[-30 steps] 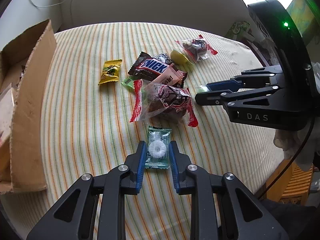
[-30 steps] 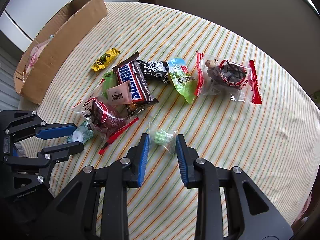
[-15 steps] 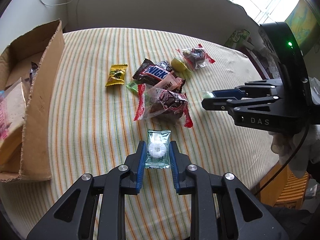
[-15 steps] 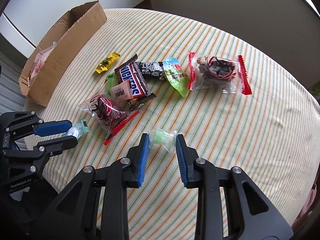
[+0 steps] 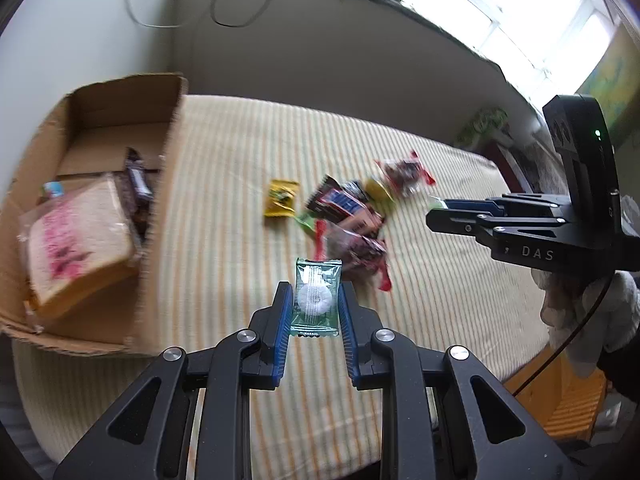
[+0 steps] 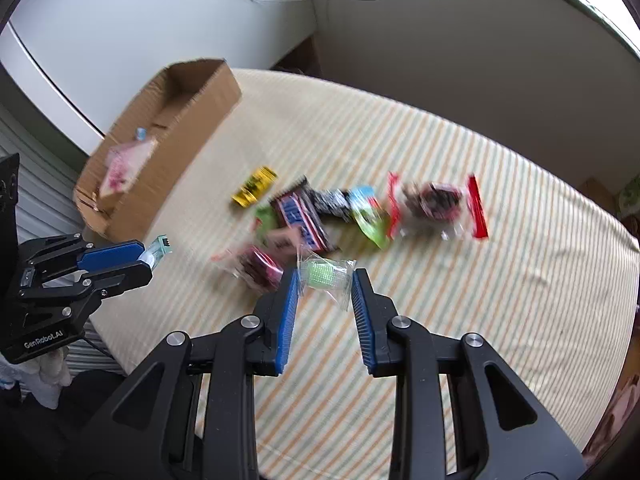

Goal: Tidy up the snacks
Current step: 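Grasp the green mint packet with the left tool while the right tool grasps the clear candy, then carry the mint packet and clear candy into the box and open both tools, then grasp the red-wrapped chocolate candy with the right tool while the left tool grasps the clear chocolate bag, then carry both red-edged candies into the box and open both tools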

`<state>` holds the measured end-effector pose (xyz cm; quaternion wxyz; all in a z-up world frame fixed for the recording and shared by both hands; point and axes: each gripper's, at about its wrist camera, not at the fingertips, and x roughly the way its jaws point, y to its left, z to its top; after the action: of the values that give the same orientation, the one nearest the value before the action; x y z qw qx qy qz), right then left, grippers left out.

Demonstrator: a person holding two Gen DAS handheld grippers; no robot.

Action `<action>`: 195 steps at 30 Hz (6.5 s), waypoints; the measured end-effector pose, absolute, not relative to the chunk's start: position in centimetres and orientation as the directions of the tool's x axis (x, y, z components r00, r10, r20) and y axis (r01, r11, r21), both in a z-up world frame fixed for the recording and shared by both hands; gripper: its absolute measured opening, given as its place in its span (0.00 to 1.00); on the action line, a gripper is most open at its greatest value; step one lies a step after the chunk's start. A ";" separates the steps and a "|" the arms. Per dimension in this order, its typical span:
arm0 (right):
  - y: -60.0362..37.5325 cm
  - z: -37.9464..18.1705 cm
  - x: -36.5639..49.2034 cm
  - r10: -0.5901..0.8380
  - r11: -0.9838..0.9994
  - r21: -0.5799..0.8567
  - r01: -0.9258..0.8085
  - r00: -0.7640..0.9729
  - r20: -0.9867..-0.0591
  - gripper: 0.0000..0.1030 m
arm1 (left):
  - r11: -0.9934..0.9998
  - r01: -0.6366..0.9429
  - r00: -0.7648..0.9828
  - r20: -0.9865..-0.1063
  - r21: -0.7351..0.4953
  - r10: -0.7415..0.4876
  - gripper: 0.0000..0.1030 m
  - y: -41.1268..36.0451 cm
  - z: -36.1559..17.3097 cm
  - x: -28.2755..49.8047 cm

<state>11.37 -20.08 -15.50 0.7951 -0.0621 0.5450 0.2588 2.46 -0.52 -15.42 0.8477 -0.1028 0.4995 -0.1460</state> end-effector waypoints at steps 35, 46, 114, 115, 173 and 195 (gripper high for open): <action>1.1 -13.1 10.0 0.480 0.629 0.202 -0.751 0.170 -0.861 0.28 | 0.950 -0.197 0.587 -0.806 -0.241 -0.082 0.21 15.0 -13.9 1.9; 4.2 -13.8 8.3 0.473 0.601 0.203 -0.773 0.140 -0.870 0.28 | 0.950 -0.220 0.578 -0.814 -0.221 -0.056 0.21 16.4 -14.2 2.0; -28.0 -17.3 19.1 0.286 0.948 0.233 -0.215 0.260 -0.922 0.41 | 0.859 0.013 0.290 -0.820 -0.512 -0.493 0.29 -4.8 -17.6 7.1; -28.0 -17.4 19.4 0.301 0.947 0.258 -0.192 0.244 -0.922 0.41 | 0.859 -0.002 0.285 -0.824 -0.512 -0.490 0.29 -4.7 -17.8 7.4; -21.0 -23.5 20.9 0.167 0.984 0.159 -0.075 0.117 -0.979 0.37 | 0.923 -0.055 0.269 -0.896 -0.381 -0.354 0.34 -7.9 -20.5 11.2; -24.5 -19.6 16.7 0.211 0.977 0.199 -0.078 0.207 -0.955 0.33 | 0.912 -0.041 0.370 -0.854 -0.407 -0.365 0.32 -3.3 -16.8 7.9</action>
<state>16.70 -24.52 -19.59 0.7750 0.0534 0.6227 0.0931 7.89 -3.31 -16.83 0.8072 -0.1835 0.5520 -0.1004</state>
